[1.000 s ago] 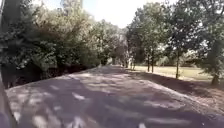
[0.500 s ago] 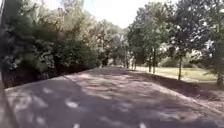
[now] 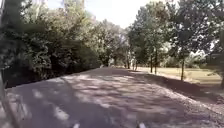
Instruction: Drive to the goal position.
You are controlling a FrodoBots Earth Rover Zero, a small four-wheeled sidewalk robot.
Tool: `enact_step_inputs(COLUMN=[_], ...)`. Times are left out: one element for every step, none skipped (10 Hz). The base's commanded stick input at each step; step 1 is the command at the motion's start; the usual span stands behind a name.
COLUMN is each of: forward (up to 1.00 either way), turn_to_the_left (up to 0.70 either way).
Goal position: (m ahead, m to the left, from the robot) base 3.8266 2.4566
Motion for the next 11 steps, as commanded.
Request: enact_step_inputs(forward=[0.70, 0.70, 0.70, 0.70, 0.70, 0.70, 0.70, 0.70, 0.70, 0.70, 0.70], turn_to_the_left=[0.00, 0.00, 0.00, 0.00, 0.00, 0.00, 0.00, 0.00, 0.00, 0.00, 0.00])
